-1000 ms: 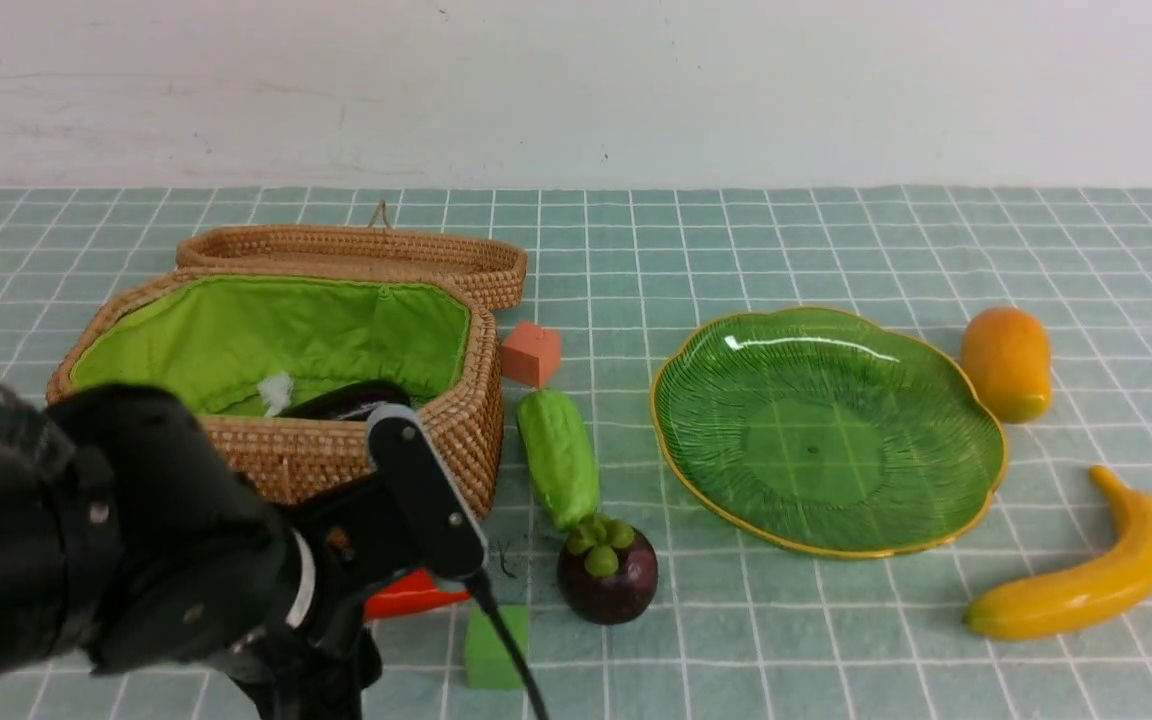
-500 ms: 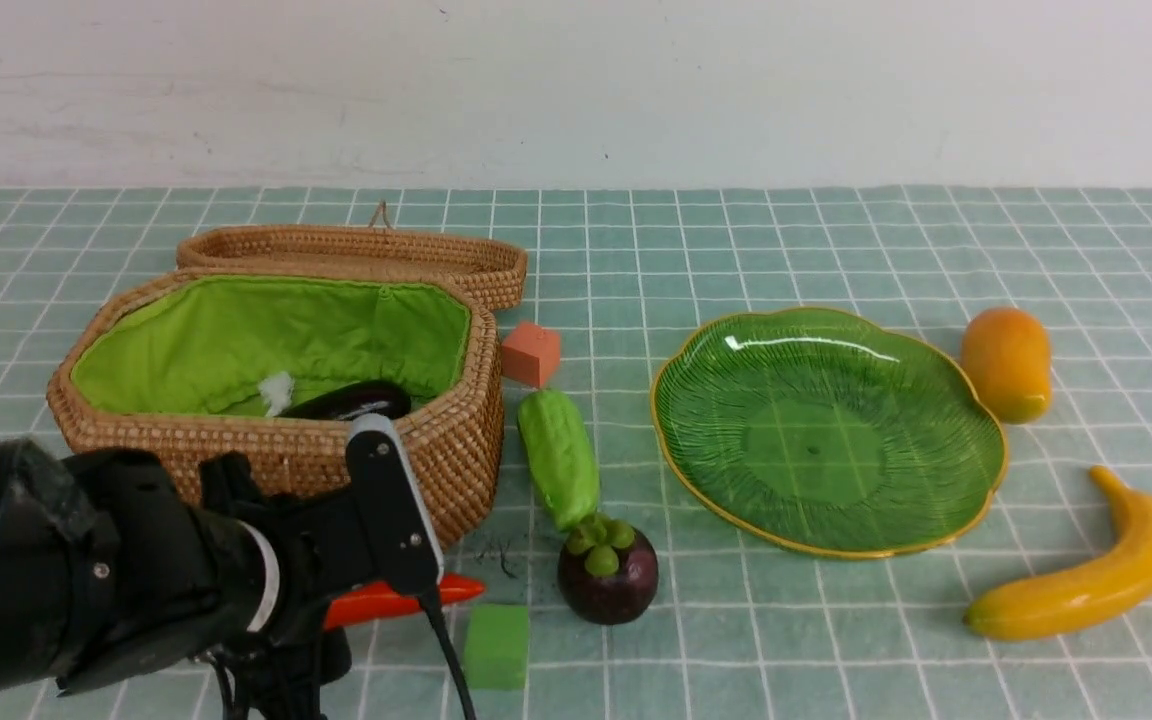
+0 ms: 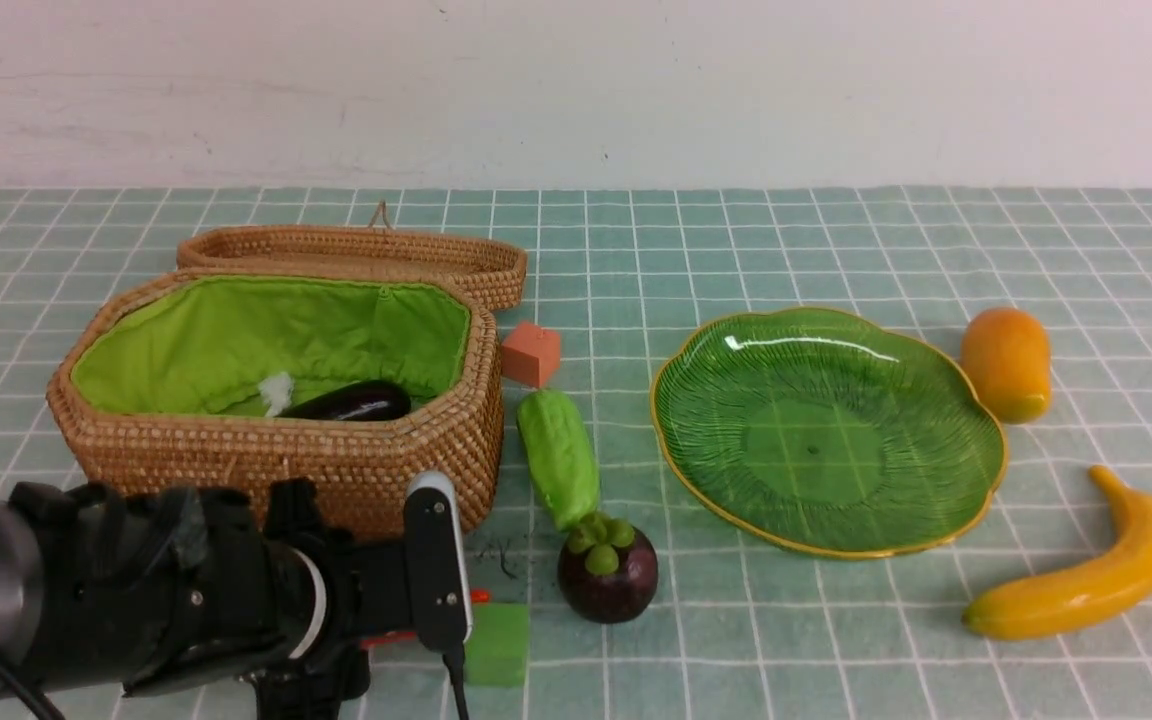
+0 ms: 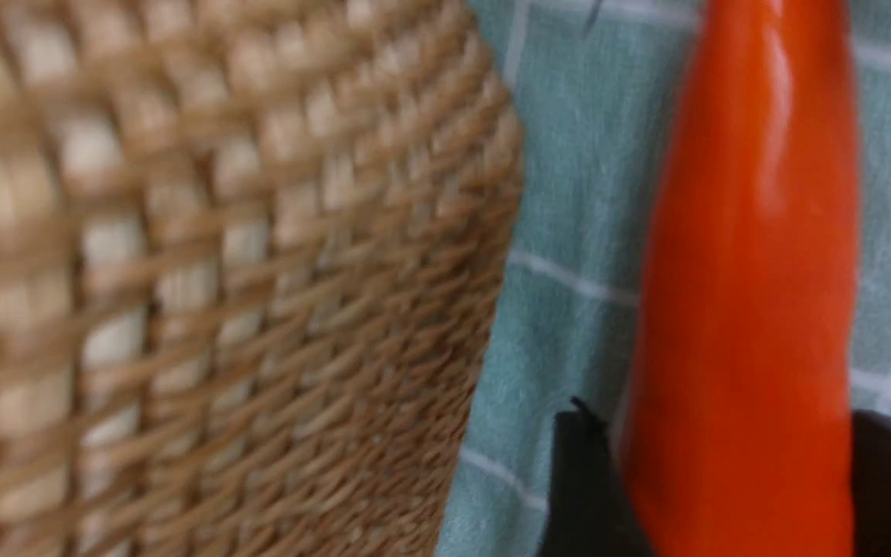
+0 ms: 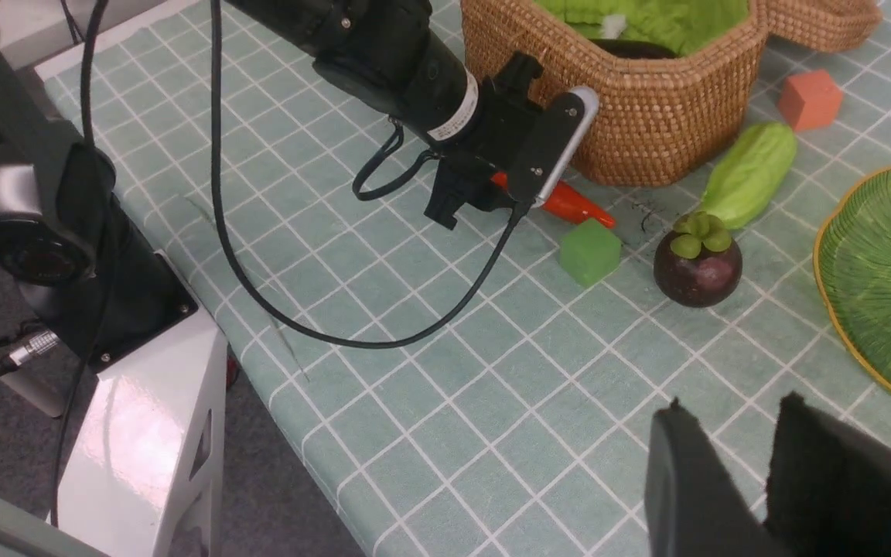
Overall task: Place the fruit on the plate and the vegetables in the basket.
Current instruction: Use the left arm to grab a carrot and put it into the left basket
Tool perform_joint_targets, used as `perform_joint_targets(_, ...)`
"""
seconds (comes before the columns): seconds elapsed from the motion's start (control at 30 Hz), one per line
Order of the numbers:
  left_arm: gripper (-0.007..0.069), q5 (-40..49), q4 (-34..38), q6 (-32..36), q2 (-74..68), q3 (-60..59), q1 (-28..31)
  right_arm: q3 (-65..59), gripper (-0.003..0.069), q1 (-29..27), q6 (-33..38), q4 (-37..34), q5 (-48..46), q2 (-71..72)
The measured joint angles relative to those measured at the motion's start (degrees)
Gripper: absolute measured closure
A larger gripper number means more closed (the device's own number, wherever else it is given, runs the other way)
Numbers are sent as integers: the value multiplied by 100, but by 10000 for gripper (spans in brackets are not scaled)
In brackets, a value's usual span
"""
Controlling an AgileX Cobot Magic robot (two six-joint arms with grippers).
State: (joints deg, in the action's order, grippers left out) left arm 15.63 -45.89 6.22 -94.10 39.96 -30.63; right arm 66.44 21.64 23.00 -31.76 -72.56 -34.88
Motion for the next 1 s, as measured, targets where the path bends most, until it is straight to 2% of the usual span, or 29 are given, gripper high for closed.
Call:
perform_joint_targets(0.07,287,-11,-42,0,-53,20,0,0,480,0,0,-62,0,0)
perform_joint_targets(0.3,295,257,44,-111,53,39,-167,0,481,0,0,-112,0,0)
perform_joint_targets(0.47,295,902,240,-172,470,-6,-659,0,481,0,0,-276,0,0)
perform_joint_targets(0.57,295,1660,534,-346,1162,60,-1132,0,481,0,0,-340,56,0)
perform_joint_targets(0.7,295,2355,615,-278,1835,524,-1247,0,481,0,50,-340,402,0)
perform_joint_targets(0.9,295,2593,512,422,2161,1681,-875,0,480,0,89,-335,1078,0)
perform_joint_targets(0.93,295,2580,541,775,2006,2082,-502,0,480,0,89,-335,1226,0)
perform_joint_targets(1.0,295,2559,627,1005,1875,2322,-265,0,480,0,89,-335,1260,0)
